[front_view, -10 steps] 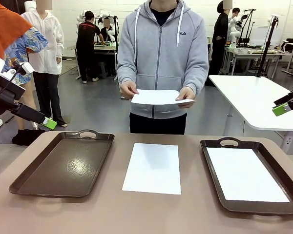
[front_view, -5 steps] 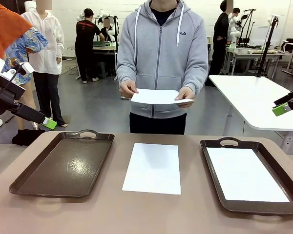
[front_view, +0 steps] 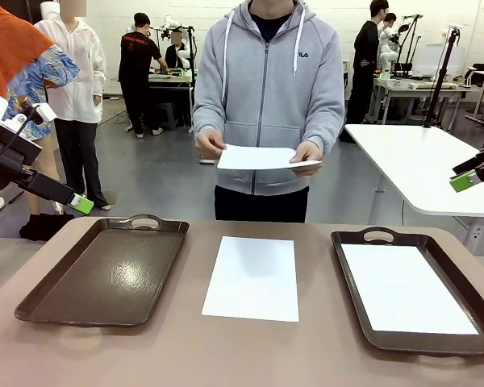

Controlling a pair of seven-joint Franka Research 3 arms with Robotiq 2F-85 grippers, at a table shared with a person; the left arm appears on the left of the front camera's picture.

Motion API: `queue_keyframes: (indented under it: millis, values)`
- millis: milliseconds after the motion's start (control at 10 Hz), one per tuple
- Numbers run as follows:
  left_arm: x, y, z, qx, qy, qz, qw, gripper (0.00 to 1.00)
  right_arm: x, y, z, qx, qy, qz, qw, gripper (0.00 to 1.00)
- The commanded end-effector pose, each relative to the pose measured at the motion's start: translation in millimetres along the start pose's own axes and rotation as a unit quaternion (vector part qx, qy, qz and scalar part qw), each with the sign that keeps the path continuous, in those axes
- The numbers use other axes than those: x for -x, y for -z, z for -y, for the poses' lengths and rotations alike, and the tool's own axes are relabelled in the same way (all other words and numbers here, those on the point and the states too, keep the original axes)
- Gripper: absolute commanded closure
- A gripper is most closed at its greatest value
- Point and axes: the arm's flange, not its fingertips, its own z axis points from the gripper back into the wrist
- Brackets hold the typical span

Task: Sort the A4 documents.
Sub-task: Receive the A4 Paper.

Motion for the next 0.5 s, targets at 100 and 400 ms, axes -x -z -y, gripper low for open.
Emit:
queue_keyframes:
  millis: [100,400]
  values:
    - [0.9,0.5,-1.6,0.008,0.003,0.002,1.000,0.00,0.3,0.2,0.0,0.000,0.002,0.000,1.000,0.00]
    - [0.9,0.5,-1.6,0.008,0.003,0.002,1.000,0.00,0.3,0.2,0.0,0.000,0.002,0.000,1.000,0.00]
